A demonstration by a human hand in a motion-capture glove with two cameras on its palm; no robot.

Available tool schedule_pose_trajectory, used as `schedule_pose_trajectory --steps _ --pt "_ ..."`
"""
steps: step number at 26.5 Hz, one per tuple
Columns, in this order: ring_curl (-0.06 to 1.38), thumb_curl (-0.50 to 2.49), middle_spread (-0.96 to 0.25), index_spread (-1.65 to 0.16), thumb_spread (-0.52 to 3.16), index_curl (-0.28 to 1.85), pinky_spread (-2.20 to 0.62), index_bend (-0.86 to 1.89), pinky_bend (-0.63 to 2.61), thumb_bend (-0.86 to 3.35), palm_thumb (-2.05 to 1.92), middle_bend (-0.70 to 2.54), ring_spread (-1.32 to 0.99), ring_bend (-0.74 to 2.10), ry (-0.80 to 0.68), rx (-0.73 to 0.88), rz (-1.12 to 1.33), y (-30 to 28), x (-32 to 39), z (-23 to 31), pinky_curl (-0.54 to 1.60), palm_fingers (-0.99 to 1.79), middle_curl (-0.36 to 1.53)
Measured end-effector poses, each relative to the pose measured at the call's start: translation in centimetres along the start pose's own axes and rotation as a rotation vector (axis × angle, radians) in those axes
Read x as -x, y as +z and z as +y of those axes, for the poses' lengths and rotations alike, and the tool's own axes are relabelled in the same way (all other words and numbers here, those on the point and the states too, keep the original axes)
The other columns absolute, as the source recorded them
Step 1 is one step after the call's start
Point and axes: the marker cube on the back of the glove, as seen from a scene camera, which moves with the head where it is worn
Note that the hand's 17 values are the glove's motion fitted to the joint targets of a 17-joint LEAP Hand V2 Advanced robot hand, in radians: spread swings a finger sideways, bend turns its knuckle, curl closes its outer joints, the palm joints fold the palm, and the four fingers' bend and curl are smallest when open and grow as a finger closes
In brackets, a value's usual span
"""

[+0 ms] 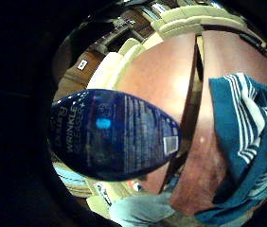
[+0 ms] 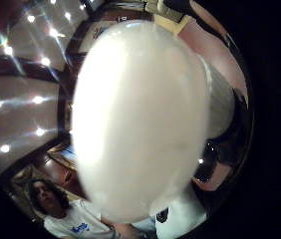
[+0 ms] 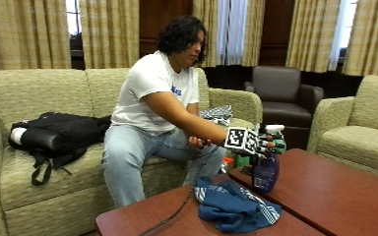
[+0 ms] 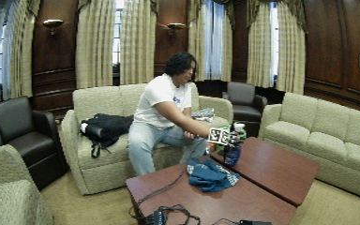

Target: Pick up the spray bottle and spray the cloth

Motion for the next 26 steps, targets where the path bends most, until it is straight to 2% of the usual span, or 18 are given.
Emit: schedule_pose_trajectory --steps 11,18,26 --pt "0.33 0.47 -0.16 -0.46 0.89 0.30 0.20 0.11 0.24 -0.05 0.42 0.27 -0.18 0.37 0.031 0.019 0.191 -2.5 -1.1 3.6 0.33 0.32 0.37" --pt "0.33 0.43 -0.16 -0.47 0.89 0.28 0.21 0.13 0.25 -0.05 0.38 0.25 -0.17 0.35 -0.057 0.070 0.507 -5.4 -1.8 7.5 0.34 0.26 0.37" --pt "0.32 0.39 -0.15 -0.47 0.88 0.27 0.21 0.14 0.24 -0.04 0.36 0.24 -0.17 0.34 -0.159 0.082 0.582 -8.6 0.6 11.9 0.34 0.28 0.36"
